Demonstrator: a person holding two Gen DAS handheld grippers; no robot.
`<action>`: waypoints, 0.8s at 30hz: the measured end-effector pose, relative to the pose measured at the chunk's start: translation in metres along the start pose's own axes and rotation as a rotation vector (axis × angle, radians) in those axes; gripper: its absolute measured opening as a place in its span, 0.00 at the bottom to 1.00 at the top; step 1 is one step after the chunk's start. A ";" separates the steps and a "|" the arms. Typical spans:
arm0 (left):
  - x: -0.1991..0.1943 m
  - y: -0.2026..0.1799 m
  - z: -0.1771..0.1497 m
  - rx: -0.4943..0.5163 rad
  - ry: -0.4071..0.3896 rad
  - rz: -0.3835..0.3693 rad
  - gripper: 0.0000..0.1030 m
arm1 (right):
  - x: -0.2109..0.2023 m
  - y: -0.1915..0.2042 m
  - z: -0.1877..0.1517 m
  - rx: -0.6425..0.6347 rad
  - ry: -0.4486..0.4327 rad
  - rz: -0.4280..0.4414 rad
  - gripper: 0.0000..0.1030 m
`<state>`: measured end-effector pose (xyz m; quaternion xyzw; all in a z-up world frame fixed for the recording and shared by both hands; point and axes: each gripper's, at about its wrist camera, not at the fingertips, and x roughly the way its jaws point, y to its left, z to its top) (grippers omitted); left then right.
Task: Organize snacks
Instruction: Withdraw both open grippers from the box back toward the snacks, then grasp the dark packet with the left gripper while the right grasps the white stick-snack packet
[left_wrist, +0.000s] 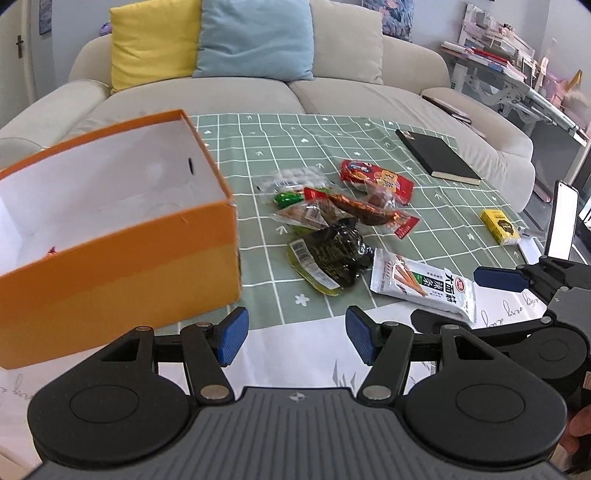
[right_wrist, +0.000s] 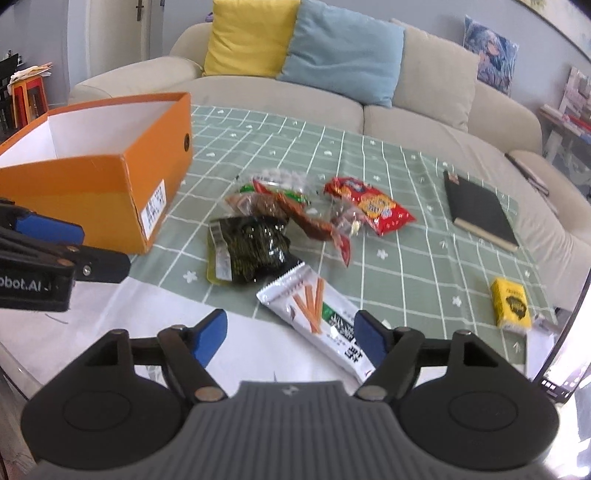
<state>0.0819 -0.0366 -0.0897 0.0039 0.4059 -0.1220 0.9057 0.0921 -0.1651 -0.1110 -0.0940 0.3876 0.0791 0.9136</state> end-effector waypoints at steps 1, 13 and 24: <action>0.002 -0.001 0.000 0.003 0.002 -0.002 0.69 | 0.001 -0.001 -0.001 0.000 0.003 0.000 0.76; 0.030 -0.035 0.027 0.187 -0.021 -0.033 0.69 | 0.038 -0.018 0.007 -0.083 0.068 0.044 0.77; 0.076 -0.050 0.049 0.349 0.047 -0.031 0.69 | 0.075 -0.037 0.016 -0.125 0.147 0.125 0.76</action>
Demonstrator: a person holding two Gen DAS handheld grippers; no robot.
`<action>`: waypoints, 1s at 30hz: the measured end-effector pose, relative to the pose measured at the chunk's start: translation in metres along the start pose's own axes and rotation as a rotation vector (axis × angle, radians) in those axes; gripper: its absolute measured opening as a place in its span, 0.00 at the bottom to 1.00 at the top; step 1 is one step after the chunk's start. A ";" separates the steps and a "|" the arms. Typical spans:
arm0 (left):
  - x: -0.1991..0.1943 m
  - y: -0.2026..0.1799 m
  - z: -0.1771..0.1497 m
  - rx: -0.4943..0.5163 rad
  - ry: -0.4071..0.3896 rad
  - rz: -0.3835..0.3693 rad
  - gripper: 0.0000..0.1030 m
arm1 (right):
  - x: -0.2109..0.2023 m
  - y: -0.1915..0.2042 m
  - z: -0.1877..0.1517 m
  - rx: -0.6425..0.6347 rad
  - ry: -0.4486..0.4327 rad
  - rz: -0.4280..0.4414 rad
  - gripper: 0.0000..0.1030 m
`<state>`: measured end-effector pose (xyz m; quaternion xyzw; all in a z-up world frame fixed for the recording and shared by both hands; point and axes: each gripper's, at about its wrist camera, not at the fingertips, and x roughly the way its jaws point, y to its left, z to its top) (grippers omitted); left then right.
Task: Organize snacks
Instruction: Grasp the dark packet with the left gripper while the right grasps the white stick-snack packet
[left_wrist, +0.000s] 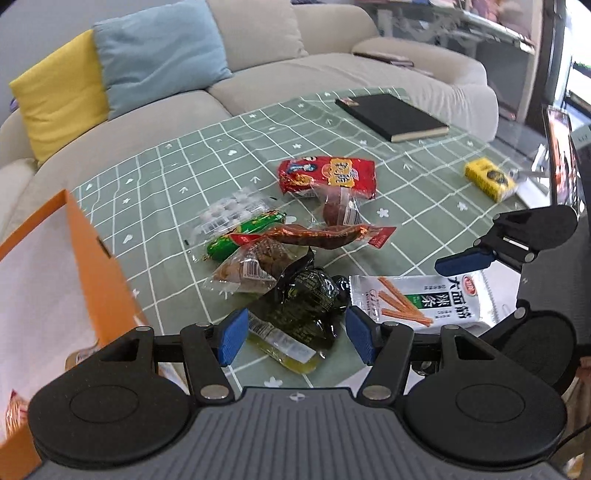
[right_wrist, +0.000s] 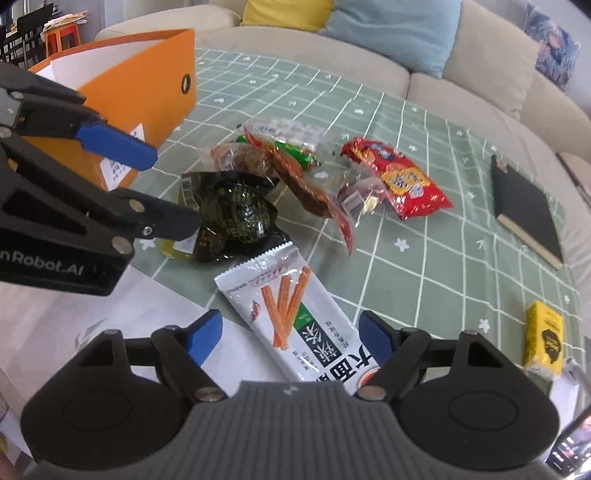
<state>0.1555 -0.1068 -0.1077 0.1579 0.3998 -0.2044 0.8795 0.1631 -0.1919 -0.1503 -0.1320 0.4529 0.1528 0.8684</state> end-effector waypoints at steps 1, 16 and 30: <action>0.003 -0.001 0.001 0.014 0.004 0.001 0.69 | 0.003 -0.002 0.000 0.012 0.007 0.006 0.75; 0.047 -0.002 0.017 0.143 0.037 -0.013 0.74 | 0.012 -0.020 -0.002 0.113 -0.004 0.051 0.67; 0.061 -0.008 0.013 0.149 0.103 0.010 0.70 | 0.007 -0.018 -0.007 0.138 -0.022 0.034 0.61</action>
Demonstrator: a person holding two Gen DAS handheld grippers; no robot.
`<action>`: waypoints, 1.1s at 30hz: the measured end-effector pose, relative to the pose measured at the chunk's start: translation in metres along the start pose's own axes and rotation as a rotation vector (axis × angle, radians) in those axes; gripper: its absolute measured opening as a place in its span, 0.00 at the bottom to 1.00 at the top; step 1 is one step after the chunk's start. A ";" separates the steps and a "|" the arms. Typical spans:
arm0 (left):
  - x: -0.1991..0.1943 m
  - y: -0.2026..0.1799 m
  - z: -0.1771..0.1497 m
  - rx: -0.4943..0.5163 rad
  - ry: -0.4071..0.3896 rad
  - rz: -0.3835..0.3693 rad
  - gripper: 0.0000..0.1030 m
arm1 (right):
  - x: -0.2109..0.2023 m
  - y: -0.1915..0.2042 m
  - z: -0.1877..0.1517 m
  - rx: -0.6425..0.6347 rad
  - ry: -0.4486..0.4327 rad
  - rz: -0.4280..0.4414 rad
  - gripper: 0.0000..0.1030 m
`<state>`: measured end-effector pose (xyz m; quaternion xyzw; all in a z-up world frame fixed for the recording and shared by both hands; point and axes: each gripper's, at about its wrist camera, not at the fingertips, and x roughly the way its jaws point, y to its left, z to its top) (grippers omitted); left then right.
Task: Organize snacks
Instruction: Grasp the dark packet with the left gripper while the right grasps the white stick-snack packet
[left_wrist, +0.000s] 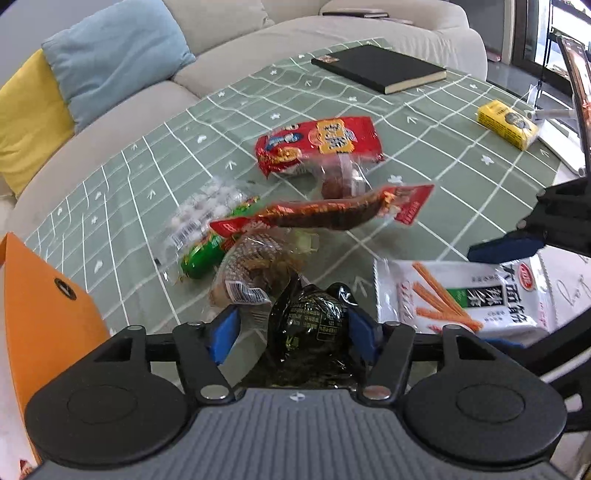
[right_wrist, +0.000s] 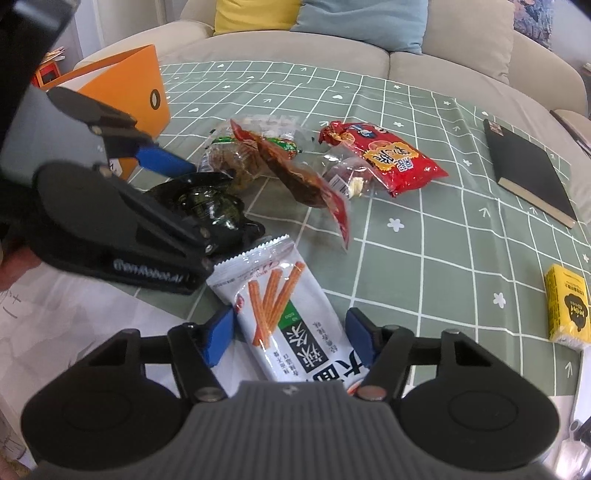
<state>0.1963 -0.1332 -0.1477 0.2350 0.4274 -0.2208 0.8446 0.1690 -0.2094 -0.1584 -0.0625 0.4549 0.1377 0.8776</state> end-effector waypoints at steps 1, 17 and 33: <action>-0.002 0.001 -0.001 -0.017 0.015 -0.013 0.70 | 0.000 -0.001 0.000 0.005 0.000 0.001 0.60; -0.026 0.009 -0.035 -0.260 0.052 -0.174 0.64 | -0.023 0.010 -0.027 0.011 0.016 -0.038 0.59; -0.013 0.013 -0.030 -0.407 0.003 -0.183 0.54 | -0.021 0.003 -0.030 0.015 -0.006 -0.015 0.71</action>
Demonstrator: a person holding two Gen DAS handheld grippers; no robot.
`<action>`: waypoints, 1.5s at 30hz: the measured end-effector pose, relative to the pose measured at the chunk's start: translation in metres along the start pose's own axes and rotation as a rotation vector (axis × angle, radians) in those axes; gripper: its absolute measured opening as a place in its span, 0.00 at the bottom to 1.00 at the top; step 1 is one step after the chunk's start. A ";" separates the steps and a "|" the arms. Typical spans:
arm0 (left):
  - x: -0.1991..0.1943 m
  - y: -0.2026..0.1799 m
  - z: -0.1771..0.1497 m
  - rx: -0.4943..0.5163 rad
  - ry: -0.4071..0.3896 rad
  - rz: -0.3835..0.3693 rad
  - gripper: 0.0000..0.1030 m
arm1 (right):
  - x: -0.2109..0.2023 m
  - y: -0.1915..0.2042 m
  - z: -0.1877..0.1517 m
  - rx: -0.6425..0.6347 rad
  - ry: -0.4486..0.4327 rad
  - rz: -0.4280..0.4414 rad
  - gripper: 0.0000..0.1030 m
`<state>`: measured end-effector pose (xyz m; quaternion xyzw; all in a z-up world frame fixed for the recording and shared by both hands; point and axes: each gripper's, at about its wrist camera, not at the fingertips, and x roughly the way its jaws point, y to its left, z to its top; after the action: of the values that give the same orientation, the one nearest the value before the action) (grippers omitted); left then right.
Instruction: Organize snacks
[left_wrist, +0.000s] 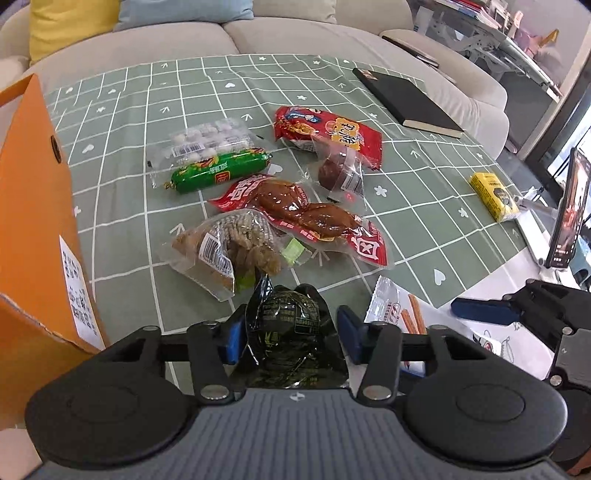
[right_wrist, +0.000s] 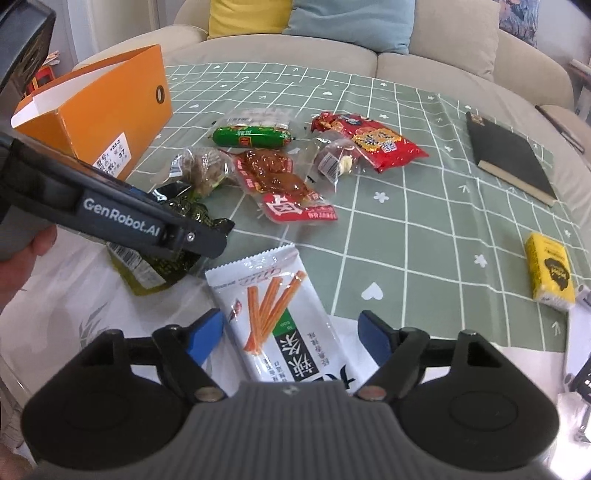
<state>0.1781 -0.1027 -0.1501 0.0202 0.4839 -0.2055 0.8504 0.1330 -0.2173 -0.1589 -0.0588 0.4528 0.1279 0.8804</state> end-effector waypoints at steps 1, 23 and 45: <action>0.000 0.000 0.000 0.000 0.000 0.001 0.54 | 0.000 0.001 -0.001 -0.002 -0.007 -0.002 0.69; -0.064 0.000 -0.025 -0.056 -0.091 0.110 0.41 | -0.020 0.038 0.012 0.005 -0.007 -0.006 0.51; -0.166 0.038 -0.025 -0.199 -0.327 0.119 0.41 | -0.073 0.077 0.058 -0.008 -0.148 0.046 0.51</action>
<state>0.0975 -0.0079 -0.0318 -0.0691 0.3552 -0.1064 0.9261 0.1159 -0.1435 -0.0649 -0.0423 0.3872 0.1539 0.9081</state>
